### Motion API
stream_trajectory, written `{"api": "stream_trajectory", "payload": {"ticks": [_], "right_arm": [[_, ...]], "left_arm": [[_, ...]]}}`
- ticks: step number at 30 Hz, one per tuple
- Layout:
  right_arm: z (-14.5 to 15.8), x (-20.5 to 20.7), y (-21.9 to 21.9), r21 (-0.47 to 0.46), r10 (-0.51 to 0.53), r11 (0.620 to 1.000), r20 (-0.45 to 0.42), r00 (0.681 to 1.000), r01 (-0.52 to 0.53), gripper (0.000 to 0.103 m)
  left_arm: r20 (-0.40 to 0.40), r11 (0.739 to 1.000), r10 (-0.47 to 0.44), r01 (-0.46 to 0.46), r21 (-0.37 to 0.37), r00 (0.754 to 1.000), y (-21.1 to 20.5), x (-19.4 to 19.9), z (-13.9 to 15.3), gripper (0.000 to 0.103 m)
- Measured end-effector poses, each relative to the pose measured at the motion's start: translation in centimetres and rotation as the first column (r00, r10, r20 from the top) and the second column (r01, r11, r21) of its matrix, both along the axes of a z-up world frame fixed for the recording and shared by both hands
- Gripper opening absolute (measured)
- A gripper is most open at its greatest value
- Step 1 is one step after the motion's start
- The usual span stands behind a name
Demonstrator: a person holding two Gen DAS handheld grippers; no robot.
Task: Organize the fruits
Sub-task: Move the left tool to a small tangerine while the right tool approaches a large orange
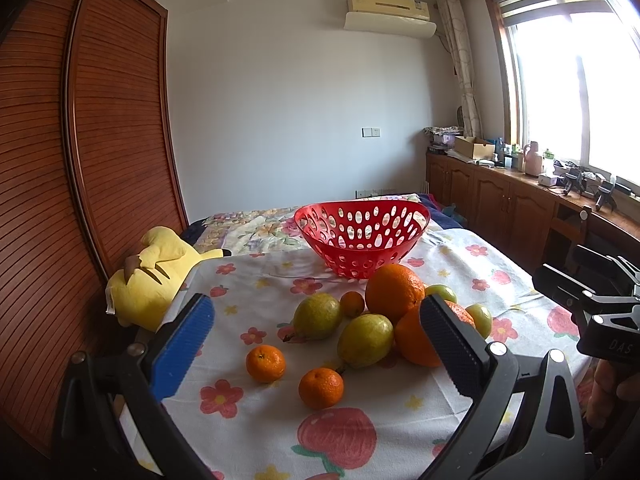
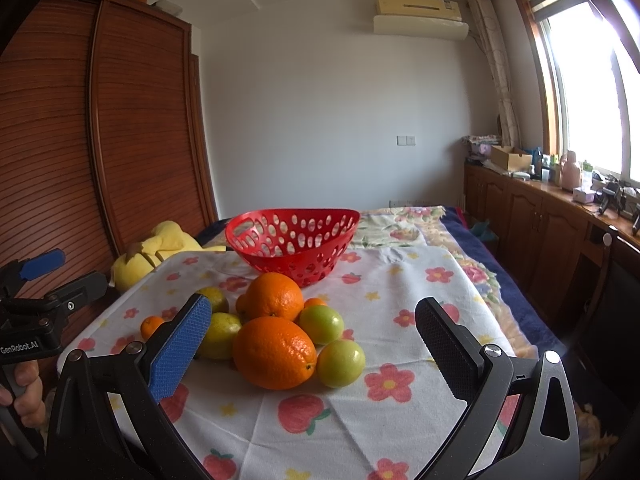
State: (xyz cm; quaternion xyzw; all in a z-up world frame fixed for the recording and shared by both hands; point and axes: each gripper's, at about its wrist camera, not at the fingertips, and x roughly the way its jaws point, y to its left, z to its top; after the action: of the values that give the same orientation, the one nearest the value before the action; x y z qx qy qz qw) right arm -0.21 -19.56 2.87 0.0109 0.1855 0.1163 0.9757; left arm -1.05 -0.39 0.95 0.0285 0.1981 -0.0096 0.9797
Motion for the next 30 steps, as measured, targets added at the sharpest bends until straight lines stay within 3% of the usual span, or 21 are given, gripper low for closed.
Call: {"api": "stream_trajectory", "payload": {"ticks": [21,30], "right_arm": [[-2.2,0.8,0.6,-0.009,0.030,0.999,-0.073,0.997,-0.031,0.103],[-3.9,2.5,1.6,-0.042,0.086,0.995,-0.128,0.988,-0.092,0.103]], "left_arm": [[-0.101,1.000,0.015,-0.017,-0.017,0.995,2.4,1.5,-4.2,0.103],[-0.194,0.999,-0.028,0.021,-0.038,0.981,3.5,2.7,-6.9,0.102]]}}
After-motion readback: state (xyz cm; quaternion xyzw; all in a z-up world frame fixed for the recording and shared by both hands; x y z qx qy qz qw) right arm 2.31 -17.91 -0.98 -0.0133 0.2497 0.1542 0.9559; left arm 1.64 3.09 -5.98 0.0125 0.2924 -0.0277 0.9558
